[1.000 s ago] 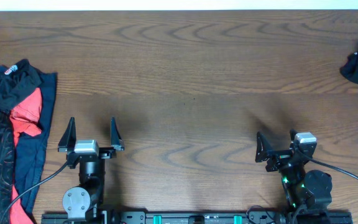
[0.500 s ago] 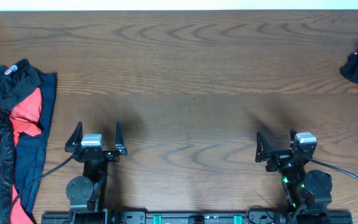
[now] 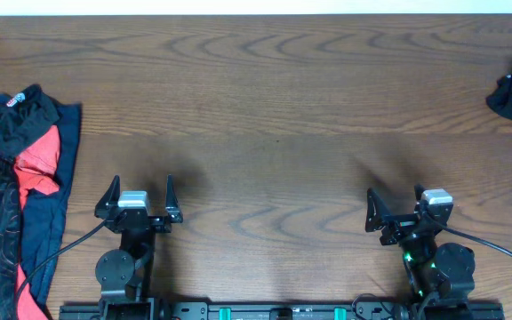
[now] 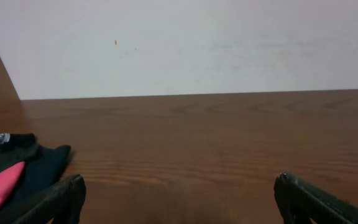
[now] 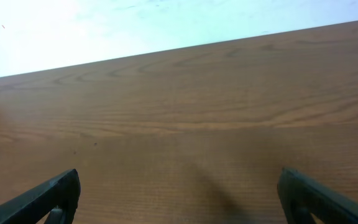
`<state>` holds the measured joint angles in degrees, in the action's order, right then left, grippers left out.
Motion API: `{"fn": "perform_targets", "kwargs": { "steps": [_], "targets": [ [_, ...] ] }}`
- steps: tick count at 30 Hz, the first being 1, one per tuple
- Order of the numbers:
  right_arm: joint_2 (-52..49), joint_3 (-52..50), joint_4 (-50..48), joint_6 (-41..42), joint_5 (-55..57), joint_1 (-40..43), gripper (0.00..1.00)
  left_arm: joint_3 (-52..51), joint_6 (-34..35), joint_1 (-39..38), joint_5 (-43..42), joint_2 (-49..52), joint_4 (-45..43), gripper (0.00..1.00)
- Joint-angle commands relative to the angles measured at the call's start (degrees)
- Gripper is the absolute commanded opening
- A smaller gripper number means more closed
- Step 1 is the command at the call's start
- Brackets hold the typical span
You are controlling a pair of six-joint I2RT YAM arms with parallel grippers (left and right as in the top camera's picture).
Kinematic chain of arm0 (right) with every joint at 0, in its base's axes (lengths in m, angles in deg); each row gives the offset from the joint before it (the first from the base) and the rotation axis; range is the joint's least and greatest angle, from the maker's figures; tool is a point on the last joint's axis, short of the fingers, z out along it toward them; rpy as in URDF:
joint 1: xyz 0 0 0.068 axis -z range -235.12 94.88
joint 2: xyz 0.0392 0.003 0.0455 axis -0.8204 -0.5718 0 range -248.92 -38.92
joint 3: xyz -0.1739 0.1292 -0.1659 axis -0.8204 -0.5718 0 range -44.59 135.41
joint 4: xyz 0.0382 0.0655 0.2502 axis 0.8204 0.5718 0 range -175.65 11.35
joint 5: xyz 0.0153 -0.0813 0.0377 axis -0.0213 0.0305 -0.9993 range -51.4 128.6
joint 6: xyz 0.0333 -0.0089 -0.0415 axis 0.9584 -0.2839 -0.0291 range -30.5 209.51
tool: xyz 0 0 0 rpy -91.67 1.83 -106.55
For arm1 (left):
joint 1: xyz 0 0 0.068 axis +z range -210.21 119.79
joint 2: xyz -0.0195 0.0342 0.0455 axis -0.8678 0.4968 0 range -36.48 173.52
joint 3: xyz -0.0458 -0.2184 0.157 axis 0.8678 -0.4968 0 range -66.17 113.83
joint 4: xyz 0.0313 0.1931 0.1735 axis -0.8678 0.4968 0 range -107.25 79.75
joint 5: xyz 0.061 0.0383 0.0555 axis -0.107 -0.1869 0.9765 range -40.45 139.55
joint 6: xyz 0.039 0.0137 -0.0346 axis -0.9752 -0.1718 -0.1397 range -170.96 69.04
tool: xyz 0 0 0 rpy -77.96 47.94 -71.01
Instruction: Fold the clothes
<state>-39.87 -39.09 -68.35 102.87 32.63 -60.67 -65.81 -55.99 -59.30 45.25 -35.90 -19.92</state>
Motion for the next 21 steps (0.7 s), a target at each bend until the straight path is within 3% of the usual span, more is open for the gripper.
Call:
{"fn": "perform_targets", "kwargs": {
  "steps": [1,6,21],
  "targets": [
    [0.6,-0.2,0.0,-0.6,0.1,-1.2,0.99,-0.1,-1.2,-0.1,0.2,-0.2,1.0,0.98],
    [0.6,-0.2,0.0,-0.6,0.2,-1.2,0.99,-0.1,-1.2,-0.1,0.2,-0.2,6.6,0.98],
    [0.6,-0.2,0.0,-0.6,0.1,-1.2,0.99,-0.1,-1.2,-0.1,0.4,0.1,6.4,0.98]
  ]
}}
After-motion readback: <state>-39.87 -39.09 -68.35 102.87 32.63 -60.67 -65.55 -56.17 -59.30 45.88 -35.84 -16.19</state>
